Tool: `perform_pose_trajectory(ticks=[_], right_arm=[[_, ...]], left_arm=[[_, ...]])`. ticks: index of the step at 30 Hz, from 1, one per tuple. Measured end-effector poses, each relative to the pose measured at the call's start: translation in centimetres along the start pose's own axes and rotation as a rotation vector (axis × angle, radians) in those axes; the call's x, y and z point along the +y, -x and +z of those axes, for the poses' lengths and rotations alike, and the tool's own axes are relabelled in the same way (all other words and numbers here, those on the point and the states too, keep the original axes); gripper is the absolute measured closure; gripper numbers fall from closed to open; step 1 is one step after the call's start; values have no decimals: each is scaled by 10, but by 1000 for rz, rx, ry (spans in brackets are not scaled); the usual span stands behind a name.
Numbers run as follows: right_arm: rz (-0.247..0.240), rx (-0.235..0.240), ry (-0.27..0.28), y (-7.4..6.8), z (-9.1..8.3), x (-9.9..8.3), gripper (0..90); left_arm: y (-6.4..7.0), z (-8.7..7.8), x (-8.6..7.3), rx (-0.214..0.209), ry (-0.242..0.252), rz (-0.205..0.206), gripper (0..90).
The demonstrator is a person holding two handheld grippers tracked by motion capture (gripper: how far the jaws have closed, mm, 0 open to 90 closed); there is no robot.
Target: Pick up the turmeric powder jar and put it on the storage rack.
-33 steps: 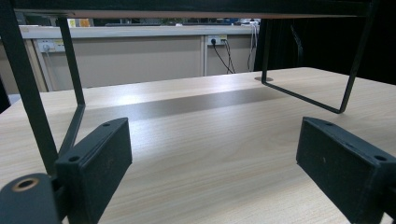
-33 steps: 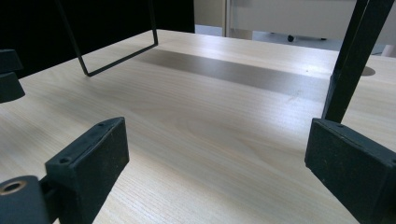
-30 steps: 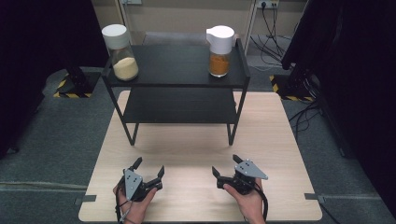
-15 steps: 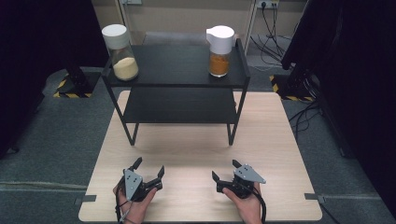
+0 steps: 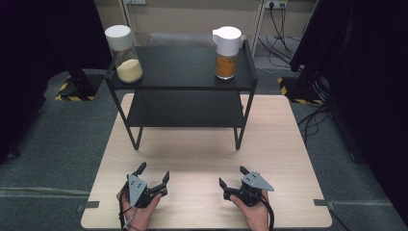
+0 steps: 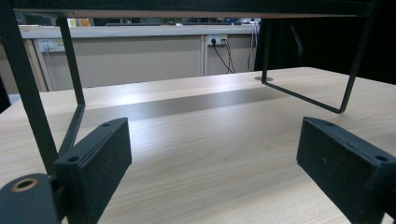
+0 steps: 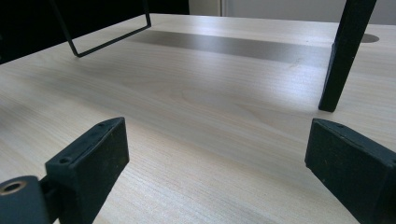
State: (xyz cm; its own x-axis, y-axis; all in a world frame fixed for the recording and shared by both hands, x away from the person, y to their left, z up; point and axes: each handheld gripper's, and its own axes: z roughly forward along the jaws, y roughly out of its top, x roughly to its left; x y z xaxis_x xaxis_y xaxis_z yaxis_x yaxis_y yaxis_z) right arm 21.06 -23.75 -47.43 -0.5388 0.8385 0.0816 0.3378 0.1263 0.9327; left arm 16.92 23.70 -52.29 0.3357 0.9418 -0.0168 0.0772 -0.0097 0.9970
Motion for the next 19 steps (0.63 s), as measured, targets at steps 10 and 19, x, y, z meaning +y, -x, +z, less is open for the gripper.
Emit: perform_pose_trajectory(ticks=[10, 19], right_arm=[[4, 2, -2, 1, 0, 0, 64], [10, 2, 0, 1, 0, 0, 64]], left_arm=[[0, 0, 0, -1, -1, 1, 97], [0, 0, 1, 0, -3, 3, 96]])
